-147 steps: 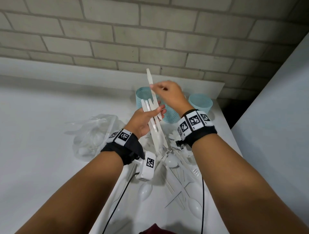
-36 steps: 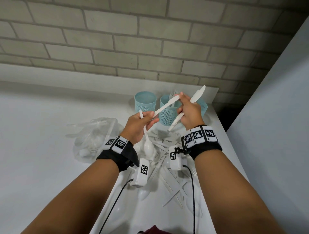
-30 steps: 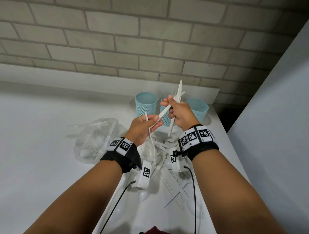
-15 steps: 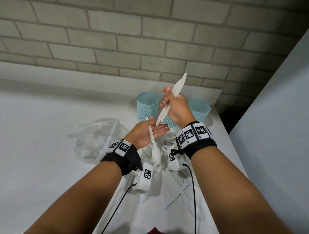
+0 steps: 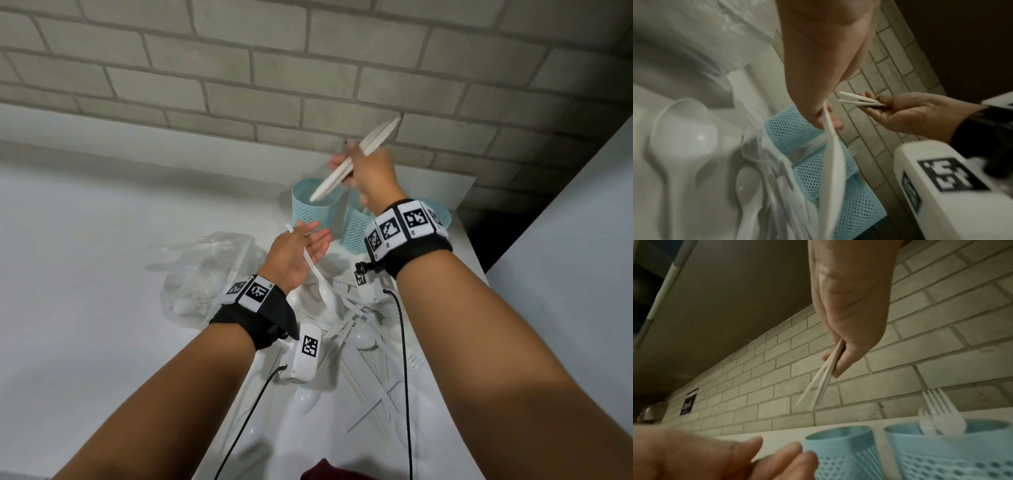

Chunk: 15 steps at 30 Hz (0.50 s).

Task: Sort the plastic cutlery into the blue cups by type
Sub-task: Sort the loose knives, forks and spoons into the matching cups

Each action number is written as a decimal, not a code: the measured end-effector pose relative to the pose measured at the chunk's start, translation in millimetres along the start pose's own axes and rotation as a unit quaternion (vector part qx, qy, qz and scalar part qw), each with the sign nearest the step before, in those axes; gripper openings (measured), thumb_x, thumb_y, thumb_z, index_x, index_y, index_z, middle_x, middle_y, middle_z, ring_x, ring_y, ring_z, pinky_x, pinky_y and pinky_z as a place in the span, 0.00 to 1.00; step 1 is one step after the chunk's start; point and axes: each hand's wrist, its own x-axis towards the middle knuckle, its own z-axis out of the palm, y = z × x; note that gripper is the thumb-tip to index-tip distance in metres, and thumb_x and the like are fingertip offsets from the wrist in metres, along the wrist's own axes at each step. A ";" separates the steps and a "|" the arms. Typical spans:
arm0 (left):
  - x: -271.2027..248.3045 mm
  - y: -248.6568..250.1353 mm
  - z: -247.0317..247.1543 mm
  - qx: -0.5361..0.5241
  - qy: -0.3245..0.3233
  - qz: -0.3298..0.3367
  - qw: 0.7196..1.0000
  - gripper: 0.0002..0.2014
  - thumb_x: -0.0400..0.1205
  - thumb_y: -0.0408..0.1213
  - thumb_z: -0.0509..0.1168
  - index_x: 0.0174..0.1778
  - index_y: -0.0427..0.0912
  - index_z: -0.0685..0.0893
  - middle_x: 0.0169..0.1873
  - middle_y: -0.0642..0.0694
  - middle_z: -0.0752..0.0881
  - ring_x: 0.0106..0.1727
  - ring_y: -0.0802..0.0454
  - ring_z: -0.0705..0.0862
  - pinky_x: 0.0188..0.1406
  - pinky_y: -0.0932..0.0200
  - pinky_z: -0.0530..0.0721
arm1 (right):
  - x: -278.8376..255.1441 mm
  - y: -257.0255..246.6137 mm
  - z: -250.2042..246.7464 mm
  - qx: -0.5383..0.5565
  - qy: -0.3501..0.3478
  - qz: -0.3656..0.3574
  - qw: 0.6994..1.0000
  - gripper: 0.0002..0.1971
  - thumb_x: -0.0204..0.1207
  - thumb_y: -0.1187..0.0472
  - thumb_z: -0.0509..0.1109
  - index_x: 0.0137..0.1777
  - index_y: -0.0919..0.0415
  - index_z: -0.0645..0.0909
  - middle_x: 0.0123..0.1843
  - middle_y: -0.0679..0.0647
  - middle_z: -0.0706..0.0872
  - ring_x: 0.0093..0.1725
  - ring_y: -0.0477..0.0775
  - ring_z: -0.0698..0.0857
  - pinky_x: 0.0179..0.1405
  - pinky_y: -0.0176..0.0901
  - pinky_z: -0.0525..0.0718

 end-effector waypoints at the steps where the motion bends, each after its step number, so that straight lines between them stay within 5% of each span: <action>1: 1.1 0.7 0.1 0.006 0.014 0.014 1.000 0.12 0.88 0.40 0.52 0.49 0.39 0.79 0.43 0.42 0.85 0.40 0.53 0.85 0.39 0.65 0.83 | 7.1 -1.4 3.6 0.008 0.027 -0.027 0.999 0.07 0.84 0.63 0.59 0.43 0.59 0.73 0.33 0.56 0.86 0.32 0.51 0.87 0.41 0.48 0.86; 5: 4.9 4.6 -2.1 0.013 0.057 0.060 0.996 0.16 0.89 0.43 0.50 0.44 0.42 0.79 0.30 0.49 0.75 0.28 0.60 0.73 0.23 0.70 0.73 | 22.9 12.2 18.1 -0.025 0.061 -0.054 0.996 0.08 0.83 0.62 0.61 0.41 0.54 0.72 0.32 0.54 0.86 0.40 0.57 0.87 0.49 0.51 0.84; 10: 7.9 10.0 -8.4 -0.026 0.063 0.053 0.996 0.16 0.88 0.44 0.51 0.41 0.42 0.78 0.24 0.52 0.67 0.21 0.60 0.64 0.19 0.70 0.64 | 26.0 44.8 23.2 -0.101 0.025 0.005 0.995 0.05 0.82 0.61 0.63 0.48 0.61 0.77 0.35 0.53 0.86 0.43 0.57 0.86 0.53 0.51 0.84; 15: 3.5 14.1 -12.3 -0.082 0.021 0.038 0.996 0.19 0.84 0.53 0.55 0.33 0.43 0.75 0.15 0.54 0.64 0.17 0.59 0.61 0.21 0.66 0.60 | 24.4 56.6 21.6 -0.129 0.002 0.011 0.992 0.03 0.79 0.63 0.68 0.44 0.61 0.79 0.46 0.61 0.89 0.50 0.60 0.86 0.61 0.54 0.82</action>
